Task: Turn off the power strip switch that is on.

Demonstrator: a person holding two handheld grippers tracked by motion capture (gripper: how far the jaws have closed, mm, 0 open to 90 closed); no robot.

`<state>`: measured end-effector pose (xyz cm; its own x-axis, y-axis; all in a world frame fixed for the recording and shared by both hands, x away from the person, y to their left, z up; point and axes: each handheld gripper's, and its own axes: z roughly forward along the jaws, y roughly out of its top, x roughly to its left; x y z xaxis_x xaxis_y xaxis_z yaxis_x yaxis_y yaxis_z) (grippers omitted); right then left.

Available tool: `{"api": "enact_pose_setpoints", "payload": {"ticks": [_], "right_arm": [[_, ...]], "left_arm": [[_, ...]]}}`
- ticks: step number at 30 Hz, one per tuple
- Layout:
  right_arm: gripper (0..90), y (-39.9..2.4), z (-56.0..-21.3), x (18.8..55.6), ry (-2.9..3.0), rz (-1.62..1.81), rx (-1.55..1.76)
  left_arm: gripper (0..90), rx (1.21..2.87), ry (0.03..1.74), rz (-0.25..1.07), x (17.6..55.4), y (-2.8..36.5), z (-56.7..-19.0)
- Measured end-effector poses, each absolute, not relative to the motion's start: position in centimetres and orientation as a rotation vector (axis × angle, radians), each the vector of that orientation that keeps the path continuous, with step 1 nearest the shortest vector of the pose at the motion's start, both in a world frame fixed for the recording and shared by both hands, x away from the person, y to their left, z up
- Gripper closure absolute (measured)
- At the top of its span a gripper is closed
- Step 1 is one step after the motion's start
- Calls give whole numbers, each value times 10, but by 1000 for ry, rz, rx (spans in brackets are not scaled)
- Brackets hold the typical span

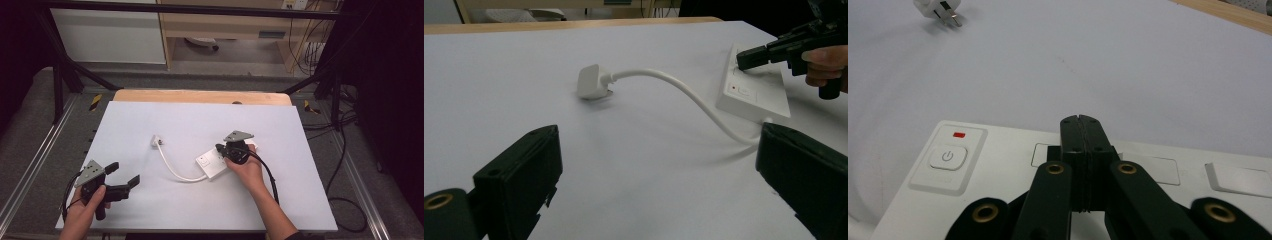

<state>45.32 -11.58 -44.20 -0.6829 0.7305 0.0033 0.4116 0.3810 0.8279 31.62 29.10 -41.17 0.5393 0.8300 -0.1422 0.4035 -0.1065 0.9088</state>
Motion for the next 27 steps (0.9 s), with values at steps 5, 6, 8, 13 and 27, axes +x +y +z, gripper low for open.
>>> {"api": "enact_pose_setpoints", "payload": {"ticks": [5, 6, 8, 13, 27], "right_arm": [[900, -116, -443, 453, 2276, 1216, 992], [900, -115, -443, 453, 2274, 1215, 991], [900, -115, -443, 453, 2274, 1209, 988], [900, -115, -443, 453, 2274, 1205, 987], [900, -121, -445, 455, 2266, 1223, 1024]], "left_arm": [[46, 1720, 1041, 503, 316, 291, -412], [46, 1721, 1041, 504, 316, 291, -412], [46, 1720, 1042, 504, 316, 291, -412], [46, 1717, 1043, 503, 316, 291, -412], [46, 1720, 1042, 504, 317, 291, -412]]}}
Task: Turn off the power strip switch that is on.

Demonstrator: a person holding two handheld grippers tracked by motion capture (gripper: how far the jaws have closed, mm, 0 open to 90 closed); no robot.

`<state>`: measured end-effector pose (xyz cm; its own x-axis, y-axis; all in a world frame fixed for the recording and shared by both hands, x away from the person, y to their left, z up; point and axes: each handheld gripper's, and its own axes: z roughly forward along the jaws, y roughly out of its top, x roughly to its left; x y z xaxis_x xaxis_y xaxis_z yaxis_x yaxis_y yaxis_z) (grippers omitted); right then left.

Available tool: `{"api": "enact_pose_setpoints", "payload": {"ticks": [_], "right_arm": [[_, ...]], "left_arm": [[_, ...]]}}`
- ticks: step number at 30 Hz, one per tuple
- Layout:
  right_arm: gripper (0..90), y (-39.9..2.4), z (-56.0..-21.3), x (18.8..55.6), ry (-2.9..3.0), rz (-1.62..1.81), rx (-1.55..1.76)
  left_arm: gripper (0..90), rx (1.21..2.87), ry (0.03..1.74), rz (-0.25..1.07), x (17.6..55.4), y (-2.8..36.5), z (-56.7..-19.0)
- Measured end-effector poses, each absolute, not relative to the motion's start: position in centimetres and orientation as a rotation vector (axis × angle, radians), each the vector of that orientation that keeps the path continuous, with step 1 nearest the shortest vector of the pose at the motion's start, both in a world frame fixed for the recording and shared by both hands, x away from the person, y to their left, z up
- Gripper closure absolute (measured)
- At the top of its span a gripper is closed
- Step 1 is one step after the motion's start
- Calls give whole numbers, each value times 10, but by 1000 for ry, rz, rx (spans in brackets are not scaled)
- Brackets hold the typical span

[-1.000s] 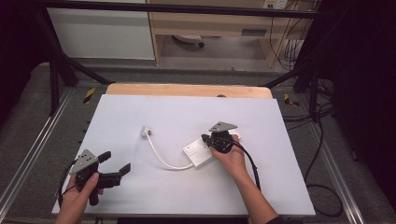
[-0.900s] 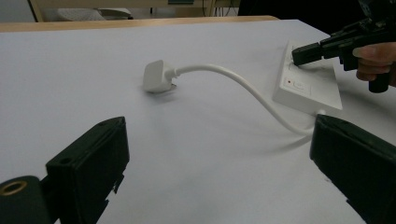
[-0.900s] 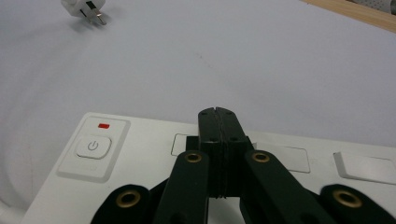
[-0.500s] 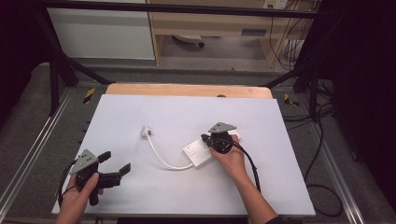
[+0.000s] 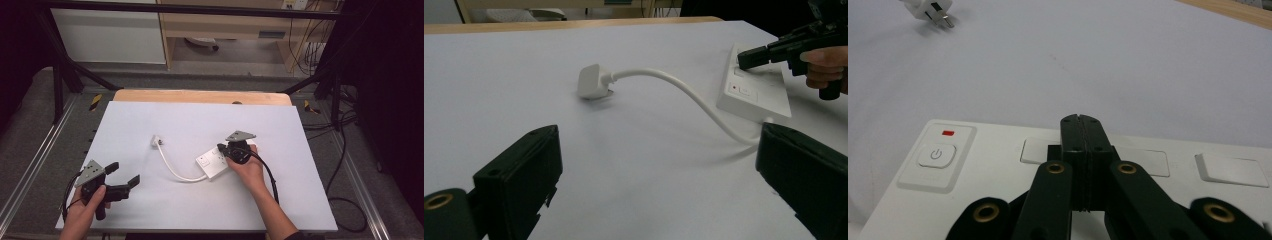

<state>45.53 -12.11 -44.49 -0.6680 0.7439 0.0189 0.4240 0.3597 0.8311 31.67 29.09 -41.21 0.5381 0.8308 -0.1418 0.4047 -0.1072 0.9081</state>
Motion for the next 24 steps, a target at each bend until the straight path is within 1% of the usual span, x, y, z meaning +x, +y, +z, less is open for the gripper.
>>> {"api": "enact_pose_setpoints", "payload": {"ticks": [10, 22, 24], "right_arm": [[900, -118, -445, 455, 2260, 1226, 993], [900, -119, -438, 452, 2240, 1284, 1000], [889, -120, -438, 451, 2235, 1294, 999]], "left_arm": [[49, 1713, 1035, 518, 316, 291, -411], [51, 1707, 1034, 525, 316, 291, -410], [51, 1706, 1033, 524, 316, 291, -410]]}}
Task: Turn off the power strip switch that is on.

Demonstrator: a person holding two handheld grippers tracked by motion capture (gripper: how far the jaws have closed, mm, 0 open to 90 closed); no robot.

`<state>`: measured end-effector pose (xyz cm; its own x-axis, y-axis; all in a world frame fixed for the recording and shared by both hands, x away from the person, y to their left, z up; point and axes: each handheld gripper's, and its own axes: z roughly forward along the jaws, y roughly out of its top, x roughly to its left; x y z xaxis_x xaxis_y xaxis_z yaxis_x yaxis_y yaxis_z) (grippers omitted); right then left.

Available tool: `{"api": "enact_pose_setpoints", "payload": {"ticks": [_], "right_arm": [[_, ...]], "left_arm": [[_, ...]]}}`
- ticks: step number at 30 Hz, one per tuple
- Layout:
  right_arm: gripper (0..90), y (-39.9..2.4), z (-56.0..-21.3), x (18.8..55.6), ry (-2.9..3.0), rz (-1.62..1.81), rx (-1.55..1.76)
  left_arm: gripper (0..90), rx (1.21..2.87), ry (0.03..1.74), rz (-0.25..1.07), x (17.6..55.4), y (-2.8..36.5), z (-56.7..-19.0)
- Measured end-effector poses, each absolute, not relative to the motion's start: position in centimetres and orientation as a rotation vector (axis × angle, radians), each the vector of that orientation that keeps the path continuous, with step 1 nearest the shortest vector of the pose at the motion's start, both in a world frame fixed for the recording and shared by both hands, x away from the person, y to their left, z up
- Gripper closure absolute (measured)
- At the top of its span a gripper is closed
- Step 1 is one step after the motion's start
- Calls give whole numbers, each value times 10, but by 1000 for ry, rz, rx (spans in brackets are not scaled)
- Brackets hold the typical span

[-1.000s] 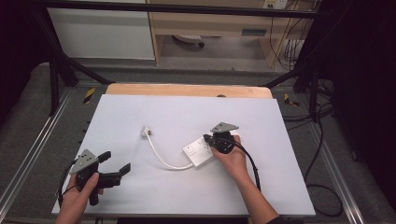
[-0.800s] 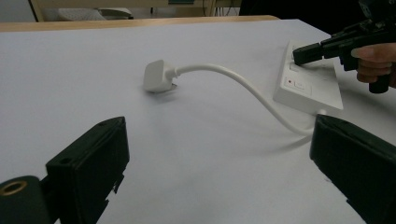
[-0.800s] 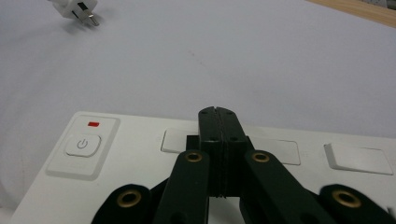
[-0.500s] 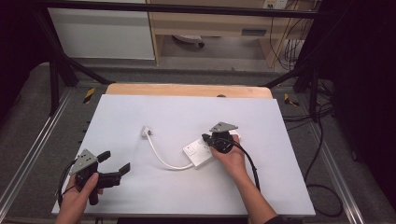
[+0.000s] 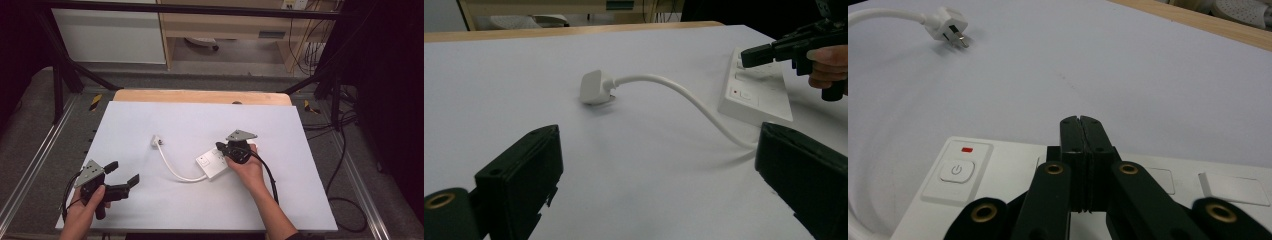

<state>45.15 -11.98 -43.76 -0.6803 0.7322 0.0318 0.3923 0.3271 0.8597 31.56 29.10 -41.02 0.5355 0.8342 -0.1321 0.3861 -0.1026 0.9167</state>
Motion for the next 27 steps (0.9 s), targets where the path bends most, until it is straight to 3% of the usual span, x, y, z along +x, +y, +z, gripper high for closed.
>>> {"api": "enact_pose_setpoints", "payload": {"ticks": [10, 14, 20, 27], "right_arm": [[672, -122, -427, 449, 2182, 1400, 1006], [390, -121, -423, 450, 2180, 1380, 1047], [174, -119, -420, 452, 2152, 1362, 1071], [68, -122, -417, 453, 2114, 1352, 1098]], "left_arm": [[52, 1683, 1051, 536, 316, 293, -410], [50, 1682, 1057, 537, 317, 293, -411], [48, 1675, 1073, 535, 317, 294, -412], [48, 1666, 1093, 537, 318, 295, -412]]}}
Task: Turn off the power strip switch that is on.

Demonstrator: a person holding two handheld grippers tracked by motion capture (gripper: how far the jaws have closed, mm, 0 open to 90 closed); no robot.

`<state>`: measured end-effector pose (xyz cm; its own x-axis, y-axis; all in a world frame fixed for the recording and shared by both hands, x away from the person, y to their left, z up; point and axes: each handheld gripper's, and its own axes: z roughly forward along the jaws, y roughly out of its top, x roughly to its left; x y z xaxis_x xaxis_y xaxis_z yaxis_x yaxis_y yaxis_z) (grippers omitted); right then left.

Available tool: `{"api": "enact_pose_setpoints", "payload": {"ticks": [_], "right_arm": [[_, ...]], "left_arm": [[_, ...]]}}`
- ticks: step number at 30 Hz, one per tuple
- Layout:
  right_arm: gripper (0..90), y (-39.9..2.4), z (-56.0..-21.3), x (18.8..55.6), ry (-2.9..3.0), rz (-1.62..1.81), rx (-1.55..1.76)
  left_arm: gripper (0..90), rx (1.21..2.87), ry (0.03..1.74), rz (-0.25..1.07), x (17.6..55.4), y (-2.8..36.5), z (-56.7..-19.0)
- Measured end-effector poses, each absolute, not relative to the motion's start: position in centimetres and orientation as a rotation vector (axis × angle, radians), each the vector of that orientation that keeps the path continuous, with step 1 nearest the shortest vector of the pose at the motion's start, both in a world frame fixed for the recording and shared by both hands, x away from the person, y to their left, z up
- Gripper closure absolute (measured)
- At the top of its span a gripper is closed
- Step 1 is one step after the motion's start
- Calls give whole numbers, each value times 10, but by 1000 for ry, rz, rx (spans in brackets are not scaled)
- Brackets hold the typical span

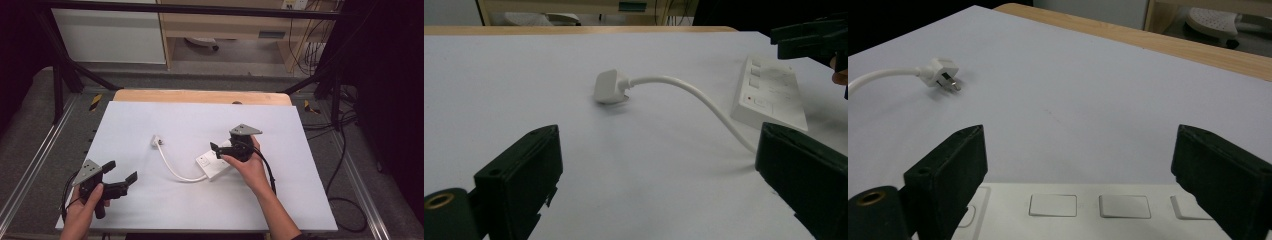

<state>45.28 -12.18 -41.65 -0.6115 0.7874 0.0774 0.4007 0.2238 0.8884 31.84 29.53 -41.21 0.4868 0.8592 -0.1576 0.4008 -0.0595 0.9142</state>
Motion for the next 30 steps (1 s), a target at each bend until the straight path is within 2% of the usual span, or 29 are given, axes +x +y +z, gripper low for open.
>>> {"api": "enact_pose_setpoints", "payload": {"ticks": [5, 7, 11, 30], "right_arm": [[35, -122, -414, 451, 2090, 1341, 1086], [65, -122, -413, 451, 2066, 1334, 1074], [67, -122, -412, 449, 2060, 1328, 1064], [45, -150, -381, 442, 1998, 1426, 1080]], "left_arm": [[48, 1667, 1090, 534, 318, 295, -412], [48, 1669, 1094, 535, 318, 296, -412], [49, 1670, 1097, 529, 319, 294, -412], [49, 1672, 1093, 524, 318, 294, -411]]}}
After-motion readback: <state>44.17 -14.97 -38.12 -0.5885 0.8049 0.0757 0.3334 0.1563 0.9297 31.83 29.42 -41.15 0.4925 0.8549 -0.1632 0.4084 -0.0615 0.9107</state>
